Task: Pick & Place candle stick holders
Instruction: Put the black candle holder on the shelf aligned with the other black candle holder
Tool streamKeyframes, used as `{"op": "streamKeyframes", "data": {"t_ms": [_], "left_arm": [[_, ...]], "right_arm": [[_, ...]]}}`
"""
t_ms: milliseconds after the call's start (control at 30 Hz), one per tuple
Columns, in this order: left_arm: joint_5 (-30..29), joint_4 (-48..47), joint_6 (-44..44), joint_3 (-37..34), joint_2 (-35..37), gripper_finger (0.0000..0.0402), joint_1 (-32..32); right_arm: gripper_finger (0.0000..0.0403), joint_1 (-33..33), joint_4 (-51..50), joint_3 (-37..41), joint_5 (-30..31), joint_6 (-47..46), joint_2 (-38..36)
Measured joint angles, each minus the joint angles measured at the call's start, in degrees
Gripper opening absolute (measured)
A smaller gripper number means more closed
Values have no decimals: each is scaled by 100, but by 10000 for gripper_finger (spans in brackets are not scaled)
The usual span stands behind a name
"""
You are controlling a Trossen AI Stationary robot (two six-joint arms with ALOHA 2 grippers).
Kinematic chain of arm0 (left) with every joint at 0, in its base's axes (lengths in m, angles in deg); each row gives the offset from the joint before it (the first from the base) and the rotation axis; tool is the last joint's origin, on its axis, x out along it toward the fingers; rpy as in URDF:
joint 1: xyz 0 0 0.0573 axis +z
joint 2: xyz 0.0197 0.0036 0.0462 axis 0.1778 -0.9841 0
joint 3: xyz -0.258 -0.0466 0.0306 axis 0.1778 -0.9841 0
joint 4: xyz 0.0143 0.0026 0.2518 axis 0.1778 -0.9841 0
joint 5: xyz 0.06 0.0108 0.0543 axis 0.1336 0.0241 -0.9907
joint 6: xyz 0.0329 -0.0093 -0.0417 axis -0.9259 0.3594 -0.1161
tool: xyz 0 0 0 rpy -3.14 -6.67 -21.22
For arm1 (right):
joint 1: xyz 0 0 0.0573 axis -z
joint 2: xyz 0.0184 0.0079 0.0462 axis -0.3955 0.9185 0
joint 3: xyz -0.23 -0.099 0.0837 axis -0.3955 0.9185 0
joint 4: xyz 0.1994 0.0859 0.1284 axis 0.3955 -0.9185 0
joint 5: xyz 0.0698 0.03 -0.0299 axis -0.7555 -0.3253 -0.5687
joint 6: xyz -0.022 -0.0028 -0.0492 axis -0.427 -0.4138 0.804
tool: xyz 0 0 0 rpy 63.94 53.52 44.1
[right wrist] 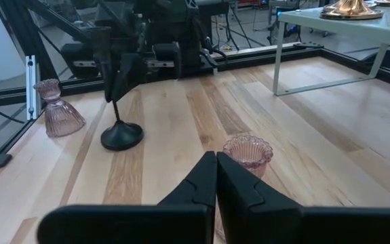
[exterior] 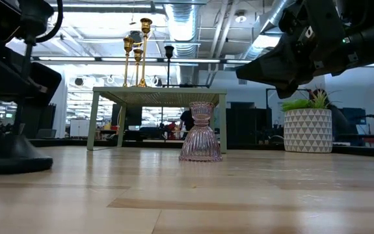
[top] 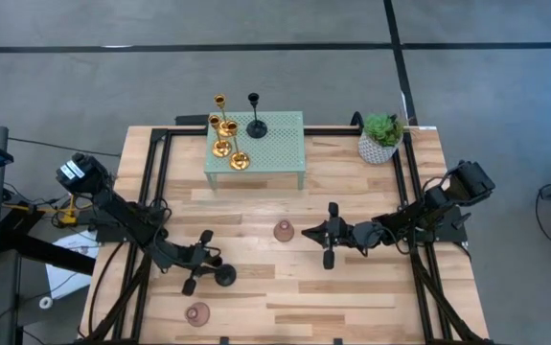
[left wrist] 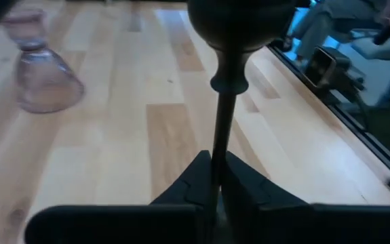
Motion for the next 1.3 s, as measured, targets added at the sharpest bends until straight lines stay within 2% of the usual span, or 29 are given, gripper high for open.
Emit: {"op": "streamKeyframes", "data": {"t_ms": [200,367,533,700,967,1200,1300], "left_arm": [[-701,147,-11,29,-2,12,15],[-746,153,-21,286,4,14,328],[-231,134,-14,576,9,12,872],[252,42,-74,844,11,13,1464],[1108,-600,-212,1299,11,13,2444],[1356,-696,-788,1564,11,13,2824],[1452,-751,-797,1627,11,13,2947]], "right_arm": [[0,2,-2,-1,-143,0,0],[0,38,-1,-31,-299,1,0],[0,182,-12,-339,-763,44,-2],[0,272,-353,-739,-870,332,-4],[0,553,-867,-1203,-1517,495,-4],[0,875,-923,-1460,-1552,650,-4],[0,1053,-940,-1574,-2020,726,-4]]}}
